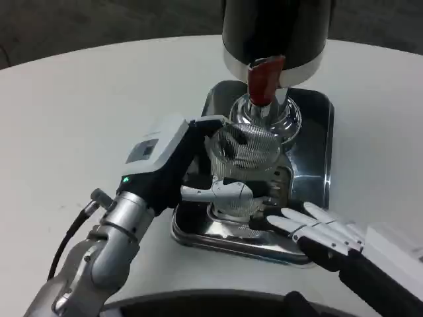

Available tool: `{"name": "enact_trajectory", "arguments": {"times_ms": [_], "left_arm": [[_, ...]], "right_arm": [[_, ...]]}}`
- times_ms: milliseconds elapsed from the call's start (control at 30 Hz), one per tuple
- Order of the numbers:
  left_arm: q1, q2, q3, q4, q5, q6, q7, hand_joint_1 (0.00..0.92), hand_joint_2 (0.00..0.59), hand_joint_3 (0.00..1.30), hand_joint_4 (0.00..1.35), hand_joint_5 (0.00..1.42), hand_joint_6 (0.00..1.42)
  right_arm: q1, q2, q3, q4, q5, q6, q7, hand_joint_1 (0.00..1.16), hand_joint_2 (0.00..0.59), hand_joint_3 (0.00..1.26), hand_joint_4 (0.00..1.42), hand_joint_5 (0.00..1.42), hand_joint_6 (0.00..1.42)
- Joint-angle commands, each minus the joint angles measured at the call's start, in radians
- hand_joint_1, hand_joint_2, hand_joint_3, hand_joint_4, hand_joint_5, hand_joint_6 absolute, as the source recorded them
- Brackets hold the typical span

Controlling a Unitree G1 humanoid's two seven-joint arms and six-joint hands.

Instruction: Grasp the cup under the faucet to collect the drink, then remove the cup.

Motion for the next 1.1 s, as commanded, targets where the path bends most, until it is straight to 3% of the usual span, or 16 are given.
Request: {"name": "enact_trajectory", "arguments": {"times_ms": [33,267,1100], "left_arm": [[0.041,0.019,-0.011,0.005,0.016,0.018,-0.024,0.529,0.134,0.57,0.66,0.93,0.77],[0.043,0.021,-0.013,0.002,0.020,0.026,-0.016,0.515,0.139,0.53,0.61,0.86,0.73],[0.039,0.018,-0.017,0.009,0.034,0.027,-0.013,0.527,0.137,0.55,0.61,0.87,0.73]], "right_arm": [[0.010,0.008,0.000,-0.013,0.016,0.001,-0.007,0.62,0.564,0.14,0.07,0.00,0.00],[0.014,0.015,0.002,-0.014,0.014,0.003,-0.005,0.62,0.564,0.14,0.07,0.00,0.00],[0.015,0.017,0.001,-0.013,0.022,0.008,-0.004,0.60,0.575,0.14,0.07,0.00,0.00]]}}
